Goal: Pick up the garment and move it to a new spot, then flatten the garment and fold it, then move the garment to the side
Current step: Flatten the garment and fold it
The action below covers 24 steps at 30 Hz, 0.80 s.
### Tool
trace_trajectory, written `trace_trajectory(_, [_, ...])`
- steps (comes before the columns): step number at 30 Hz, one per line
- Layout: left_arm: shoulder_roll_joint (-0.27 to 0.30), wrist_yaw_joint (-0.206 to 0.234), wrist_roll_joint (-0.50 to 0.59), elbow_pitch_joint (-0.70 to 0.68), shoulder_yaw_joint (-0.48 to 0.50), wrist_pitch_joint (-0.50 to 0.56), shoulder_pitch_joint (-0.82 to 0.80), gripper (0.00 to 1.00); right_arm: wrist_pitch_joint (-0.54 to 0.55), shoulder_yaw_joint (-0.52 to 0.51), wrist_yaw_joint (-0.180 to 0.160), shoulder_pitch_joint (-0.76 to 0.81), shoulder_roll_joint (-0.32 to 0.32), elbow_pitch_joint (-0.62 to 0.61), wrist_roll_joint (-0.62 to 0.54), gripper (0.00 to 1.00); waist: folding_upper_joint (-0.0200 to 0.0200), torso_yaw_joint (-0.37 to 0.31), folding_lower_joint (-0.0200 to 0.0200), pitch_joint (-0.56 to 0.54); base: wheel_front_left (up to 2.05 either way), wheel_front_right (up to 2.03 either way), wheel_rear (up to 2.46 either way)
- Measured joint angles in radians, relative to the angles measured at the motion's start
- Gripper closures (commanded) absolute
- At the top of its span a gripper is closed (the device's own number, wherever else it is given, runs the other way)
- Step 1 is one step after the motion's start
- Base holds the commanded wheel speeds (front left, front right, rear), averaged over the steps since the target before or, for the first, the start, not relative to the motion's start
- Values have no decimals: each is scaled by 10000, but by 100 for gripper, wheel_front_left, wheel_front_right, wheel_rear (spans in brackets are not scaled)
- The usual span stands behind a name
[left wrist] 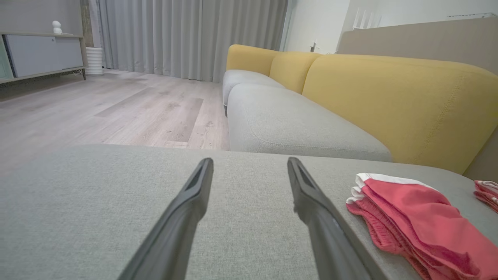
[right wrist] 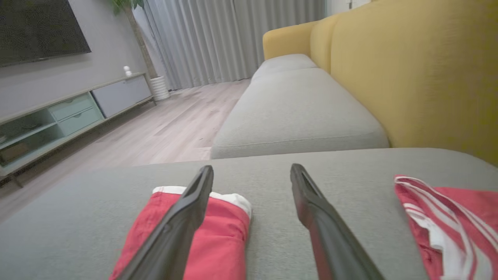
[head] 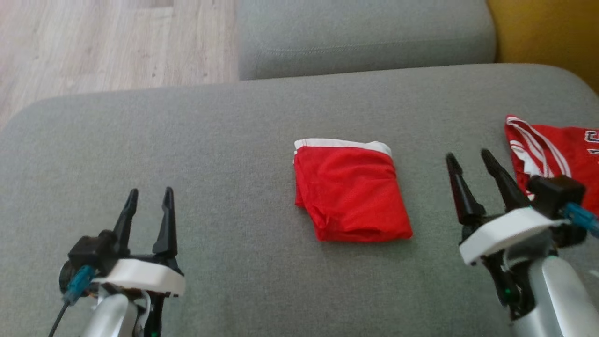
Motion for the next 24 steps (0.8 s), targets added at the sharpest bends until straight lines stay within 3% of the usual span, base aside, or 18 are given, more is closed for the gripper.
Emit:
trace_trajectory(5, [90,90,0,-109,19,4,341,0,-385,-529,0,225,92,639,-541,0,0,-129,0,-208,0,0,0])
trace_trajectory(24, [90,328,-203,-165,50,8,418,0,-489,-606,0,216,314,1461,-736,0,0,-108,1,-217,0,0,0])
